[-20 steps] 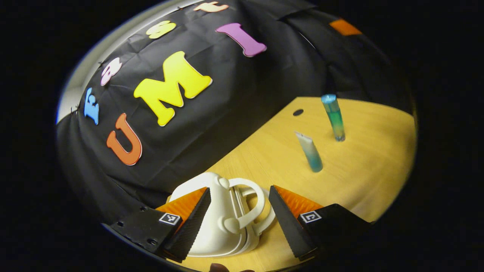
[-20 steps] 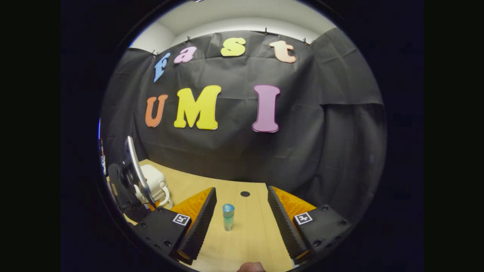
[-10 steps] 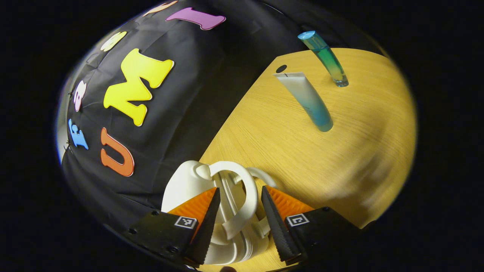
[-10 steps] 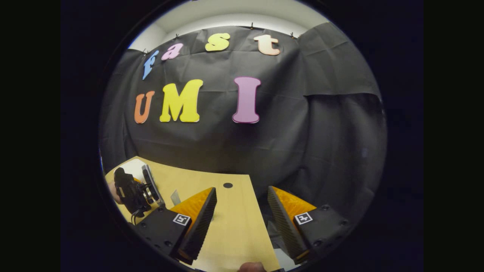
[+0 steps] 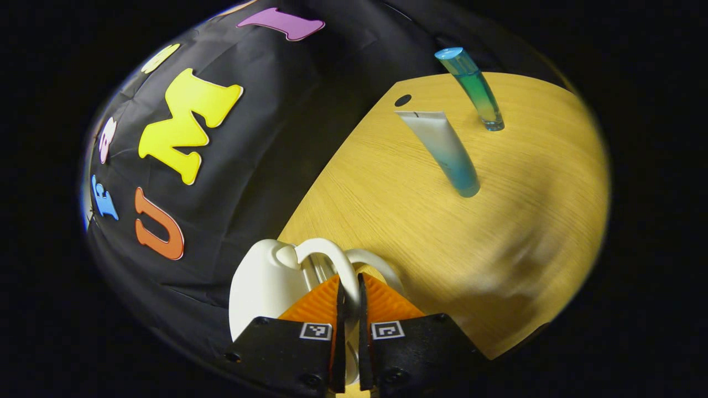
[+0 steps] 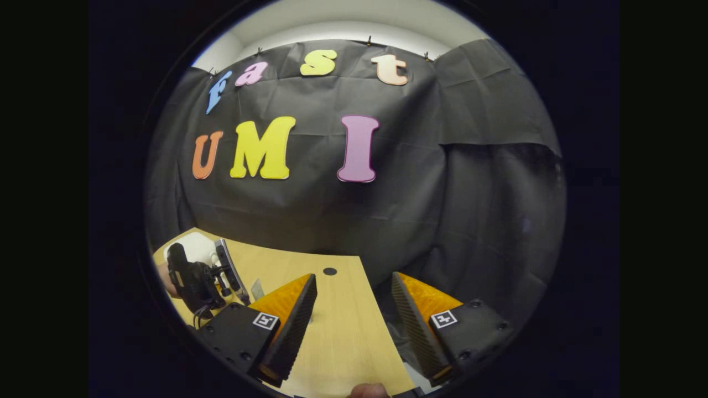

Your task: First open the suitcase, pack the skin care products into it, and then close the suitcase.

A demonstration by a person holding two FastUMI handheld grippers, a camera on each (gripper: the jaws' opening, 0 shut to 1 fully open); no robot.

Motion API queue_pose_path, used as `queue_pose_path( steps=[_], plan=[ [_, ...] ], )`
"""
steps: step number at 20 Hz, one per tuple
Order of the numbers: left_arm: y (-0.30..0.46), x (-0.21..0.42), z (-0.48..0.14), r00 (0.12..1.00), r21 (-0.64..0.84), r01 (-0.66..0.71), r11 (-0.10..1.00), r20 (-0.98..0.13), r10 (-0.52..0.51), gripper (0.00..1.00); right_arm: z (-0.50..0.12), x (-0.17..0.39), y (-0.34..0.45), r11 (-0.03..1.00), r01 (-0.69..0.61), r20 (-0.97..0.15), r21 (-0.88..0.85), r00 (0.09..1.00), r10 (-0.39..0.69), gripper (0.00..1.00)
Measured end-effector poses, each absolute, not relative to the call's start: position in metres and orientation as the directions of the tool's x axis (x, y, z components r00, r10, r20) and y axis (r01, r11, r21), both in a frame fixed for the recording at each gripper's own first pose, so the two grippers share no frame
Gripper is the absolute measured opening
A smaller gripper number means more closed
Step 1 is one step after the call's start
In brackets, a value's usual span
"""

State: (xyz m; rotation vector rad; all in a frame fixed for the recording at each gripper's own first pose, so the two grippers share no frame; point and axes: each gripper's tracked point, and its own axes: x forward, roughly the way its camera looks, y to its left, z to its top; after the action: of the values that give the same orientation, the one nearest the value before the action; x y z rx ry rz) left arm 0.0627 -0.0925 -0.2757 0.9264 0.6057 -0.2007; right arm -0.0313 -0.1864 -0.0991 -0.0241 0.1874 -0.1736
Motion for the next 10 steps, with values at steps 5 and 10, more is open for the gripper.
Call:
queue_pose_path(
  steps=[5, 10],
  plan=[
    [-0.089, 0.061, -0.237, 0.826, 0.568, 0.359, 0.74, -0.563, 0.031, 0.03, -0.079, -0.031, -0.165, 0.985, 0.166, -0.152, -0.057, 0.973, -0.173, 0.81],
    [-0.055, 0.071, -0.157, 0.875, 0.484, 0.282, 0.828, -0.485, -0.014, 0.03, -0.066, -0.014, -0.119, 0.993, 0.104, -0.132, -0.049, 0.985, -0.109, 0.81]
  ],
)
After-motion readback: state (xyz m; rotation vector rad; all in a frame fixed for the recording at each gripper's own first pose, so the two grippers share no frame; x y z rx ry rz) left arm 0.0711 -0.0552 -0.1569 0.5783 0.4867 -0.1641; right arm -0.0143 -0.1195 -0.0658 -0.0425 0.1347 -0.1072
